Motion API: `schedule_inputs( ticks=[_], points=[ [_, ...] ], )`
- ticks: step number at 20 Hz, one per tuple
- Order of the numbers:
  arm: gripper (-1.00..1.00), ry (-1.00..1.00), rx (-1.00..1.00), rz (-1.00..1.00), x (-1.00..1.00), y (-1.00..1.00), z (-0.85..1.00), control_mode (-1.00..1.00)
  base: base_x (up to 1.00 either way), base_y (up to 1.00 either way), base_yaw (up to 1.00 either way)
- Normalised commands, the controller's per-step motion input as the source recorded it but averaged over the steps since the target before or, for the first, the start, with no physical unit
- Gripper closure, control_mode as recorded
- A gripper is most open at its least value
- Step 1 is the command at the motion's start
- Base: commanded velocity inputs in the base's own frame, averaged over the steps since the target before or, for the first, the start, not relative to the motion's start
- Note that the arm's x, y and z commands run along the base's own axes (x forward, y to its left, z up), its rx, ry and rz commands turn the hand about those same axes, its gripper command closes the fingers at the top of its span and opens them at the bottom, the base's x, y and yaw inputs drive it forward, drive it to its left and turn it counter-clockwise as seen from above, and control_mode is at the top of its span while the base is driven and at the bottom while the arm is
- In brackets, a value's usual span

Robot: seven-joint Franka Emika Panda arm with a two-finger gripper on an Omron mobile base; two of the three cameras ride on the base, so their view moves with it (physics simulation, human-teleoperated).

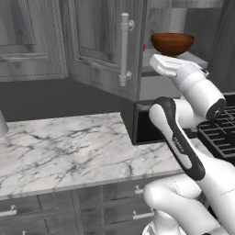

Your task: Move the bowls from the cabinet to the plates on the dining table.

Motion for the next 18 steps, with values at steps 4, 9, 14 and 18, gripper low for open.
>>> schedule_inputs(
  ticks=[4, 9, 14, 18],
  points=[
    [-1.0, 0.04, 0.02, 0.04, 0.6, -0.05, 0.03, -1.0, 0.0, 0.0, 0.0],
    [-1.0, 0.05, 0.0, 0.04, 0.6, -0.04, 0.01, -1.0, 0.0, 0.0, 0.0],
    [-1.0, 0.02, -0.04, 0.04, 0.47, 0.06, 0.0, -1.0, 0.0, 0.0, 0.0],
    [-1.0, 0.0, -0.06, 0.06, 0.37, 0.19, 0.0, -1.0, 0.0, 0.0, 0.0]
  ],
)
